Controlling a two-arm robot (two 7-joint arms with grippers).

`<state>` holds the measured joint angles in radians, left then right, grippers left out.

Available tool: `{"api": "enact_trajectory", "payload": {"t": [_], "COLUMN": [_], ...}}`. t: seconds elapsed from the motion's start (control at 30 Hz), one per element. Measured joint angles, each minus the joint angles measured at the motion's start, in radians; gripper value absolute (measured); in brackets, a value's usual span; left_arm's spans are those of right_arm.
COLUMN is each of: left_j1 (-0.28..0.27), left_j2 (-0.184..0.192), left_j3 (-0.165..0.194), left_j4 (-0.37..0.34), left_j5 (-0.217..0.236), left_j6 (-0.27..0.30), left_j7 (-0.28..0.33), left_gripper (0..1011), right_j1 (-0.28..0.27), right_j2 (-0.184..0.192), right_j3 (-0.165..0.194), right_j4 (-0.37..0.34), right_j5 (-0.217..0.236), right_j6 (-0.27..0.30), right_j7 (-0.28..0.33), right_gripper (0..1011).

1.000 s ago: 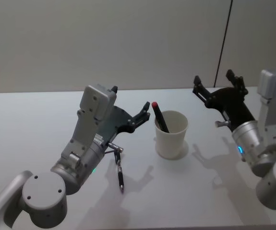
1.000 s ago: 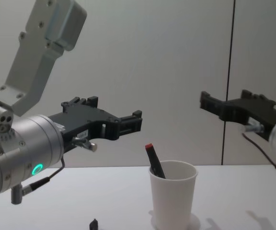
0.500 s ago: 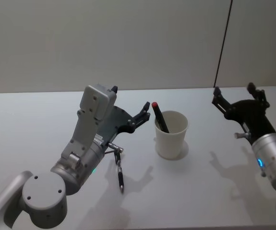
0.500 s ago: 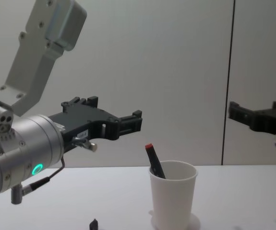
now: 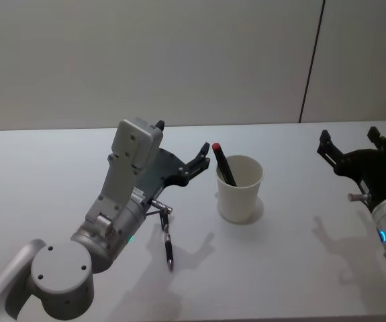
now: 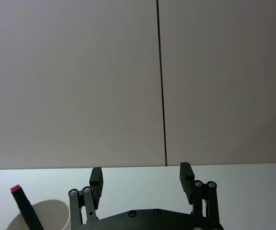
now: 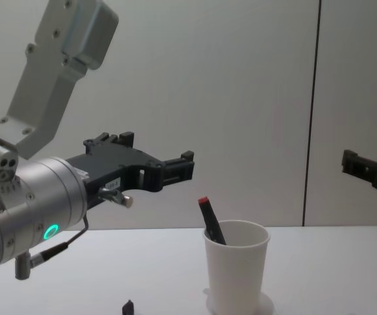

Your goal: Place the pen into the pen holder.

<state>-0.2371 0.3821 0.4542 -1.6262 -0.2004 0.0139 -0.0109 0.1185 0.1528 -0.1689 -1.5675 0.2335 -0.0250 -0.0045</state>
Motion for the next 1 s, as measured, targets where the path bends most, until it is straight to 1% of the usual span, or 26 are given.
{"api": "enact_trajectory", "payload": {"t": [0.33, 0.53, 0.6, 0.73, 0.8, 0.9, 1.0], "left_j1": [0.0, 0.001, 0.001, 0.002, 0.002, 0.003, 0.004], "left_j2": [0.0, -0.002, -0.003, -0.004, -0.007, -0.009, -0.013], "left_j3": [-0.001, -0.004, -0.006, -0.01, -0.013, -0.016, -0.019], "left_j4": [0.0, -0.004, -0.007, -0.012, -0.016, -0.019, -0.022], "left_j5": [0.0, -0.015, -0.03, -0.049, -0.073, -0.091, -0.117], "left_j6": [0.004, 0.027, 0.052, 0.081, 0.115, 0.141, 0.179], "left_j7": [0.0, -0.002, -0.002, 0.0, 0.007, 0.014, 0.028], "left_gripper": [1004, 1004, 1004, 1004, 1004, 1004, 1004], "right_j1": [-0.013, -0.017, -0.018, -0.019, -0.02, -0.021, -0.021], "right_j2": [0.008, 0.011, 0.012, 0.013, 0.014, 0.014, 0.014], "right_j3": [0.008, 0.01, 0.011, 0.012, 0.012, 0.012, 0.013], "right_j4": [-0.014, -0.019, -0.02, -0.022, -0.022, -0.023, -0.023], "right_j5": [0.007, 0.01, 0.01, 0.011, 0.012, 0.012, 0.012], "right_j6": [0.013, 0.018, 0.018, 0.02, 0.02, 0.021, 0.022], "right_j7": [-0.012, -0.015, -0.016, -0.017, -0.018, -0.018, -0.019], "right_gripper": [1001, 1001, 1001, 1001, 1001, 1001, 1001]}}
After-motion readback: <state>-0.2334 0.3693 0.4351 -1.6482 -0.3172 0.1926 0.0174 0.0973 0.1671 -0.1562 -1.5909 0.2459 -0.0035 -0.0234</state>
